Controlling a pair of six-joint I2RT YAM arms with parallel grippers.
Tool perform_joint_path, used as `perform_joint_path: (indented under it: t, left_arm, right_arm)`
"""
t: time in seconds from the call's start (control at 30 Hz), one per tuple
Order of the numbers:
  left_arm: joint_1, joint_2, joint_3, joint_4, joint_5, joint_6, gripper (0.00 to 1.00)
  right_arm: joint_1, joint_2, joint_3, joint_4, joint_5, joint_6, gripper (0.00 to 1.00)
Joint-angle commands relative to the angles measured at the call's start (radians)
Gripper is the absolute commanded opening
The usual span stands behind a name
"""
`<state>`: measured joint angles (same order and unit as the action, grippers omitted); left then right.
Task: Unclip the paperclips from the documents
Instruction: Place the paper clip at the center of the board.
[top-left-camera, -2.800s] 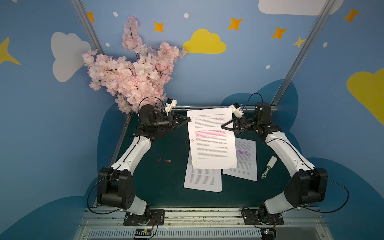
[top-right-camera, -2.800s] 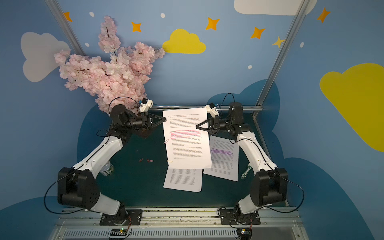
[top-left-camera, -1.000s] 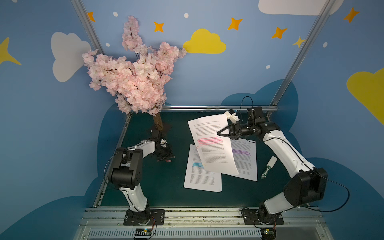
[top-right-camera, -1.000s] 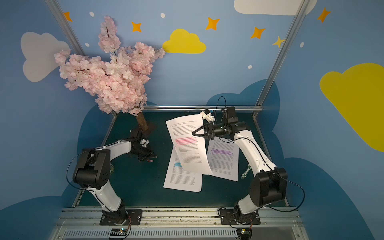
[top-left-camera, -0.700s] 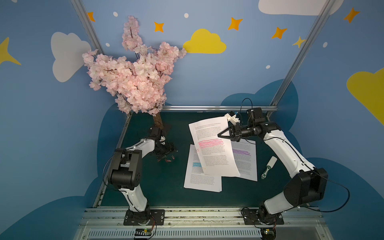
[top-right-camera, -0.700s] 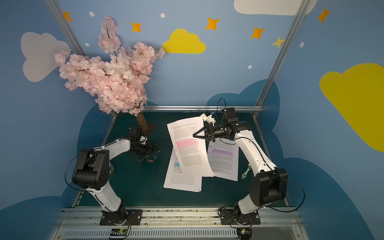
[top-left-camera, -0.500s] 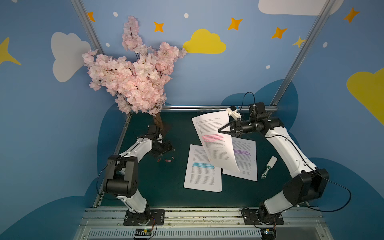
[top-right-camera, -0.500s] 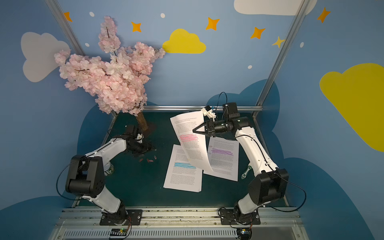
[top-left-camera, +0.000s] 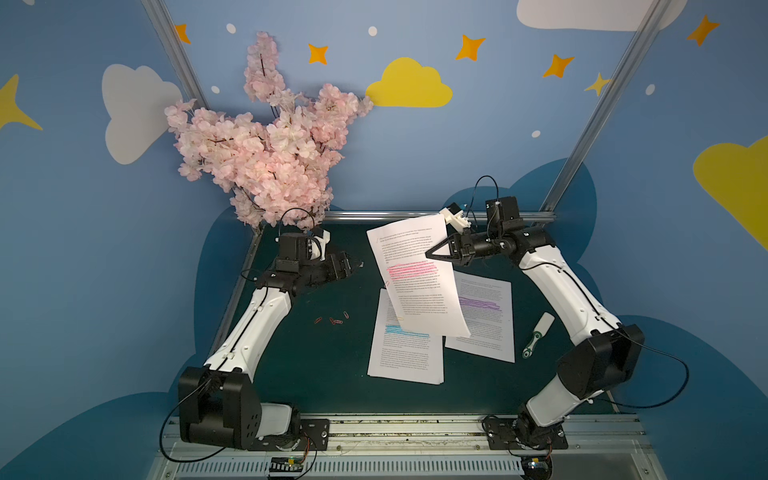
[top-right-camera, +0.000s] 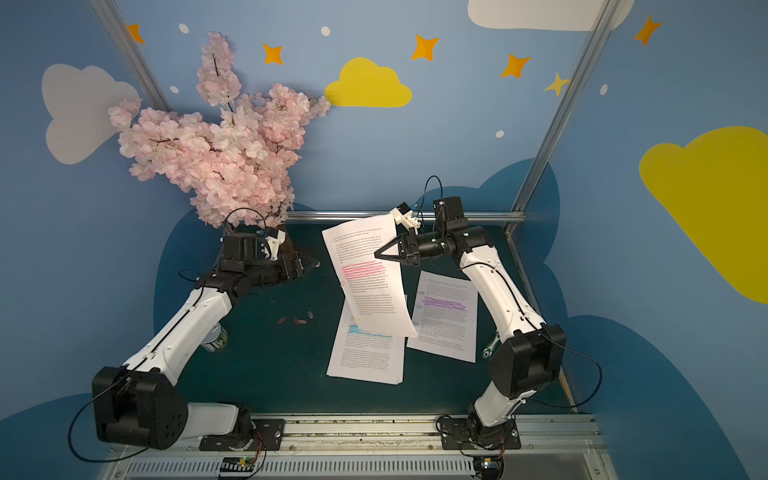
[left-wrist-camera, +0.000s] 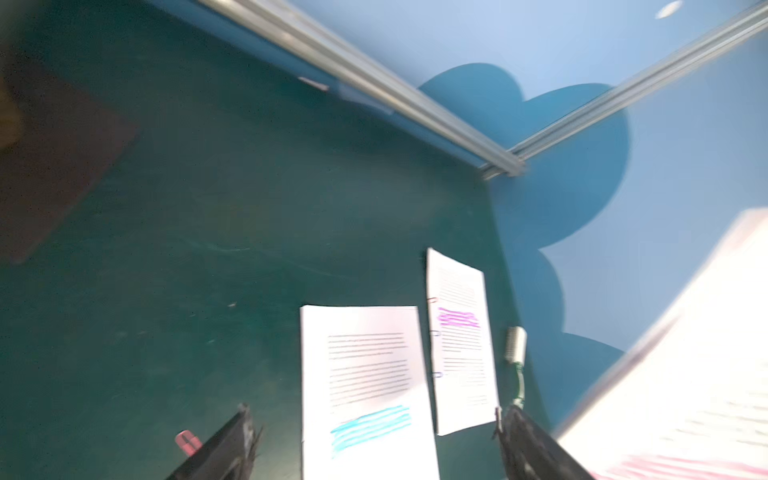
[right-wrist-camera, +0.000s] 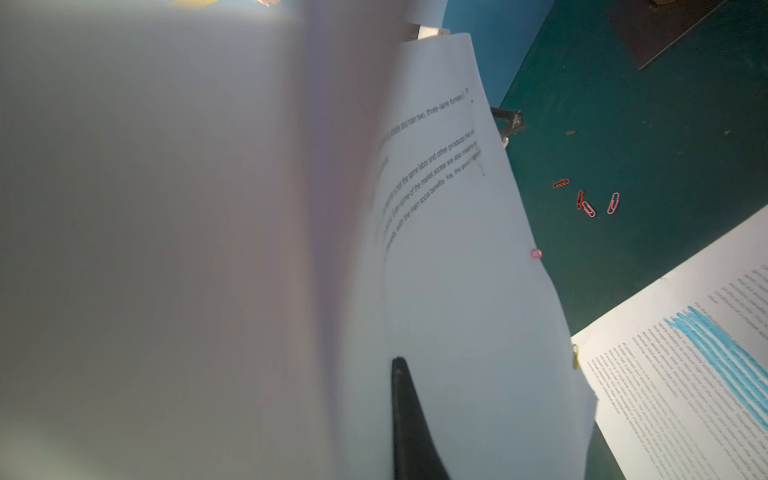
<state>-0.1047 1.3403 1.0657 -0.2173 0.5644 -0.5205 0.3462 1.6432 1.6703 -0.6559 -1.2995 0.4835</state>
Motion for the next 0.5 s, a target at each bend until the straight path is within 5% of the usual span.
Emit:
perform_joint_path:
  t: [0.0, 0.47]
  left_arm:
    - [-0.001, -0.032, -0.077, 0.402, 0.197, -0.146, 0.92]
    - [-0.100, -0.021, -0.143, 0.779, 0.405, -0.275, 0.92]
  right_arm:
    - [0.004, -0.008, 0.033, 0.116, -0.056, 0.081, 0.00]
    - [0.004, -0.013, -0.015, 0.528, -0.138, 0.417, 0.00]
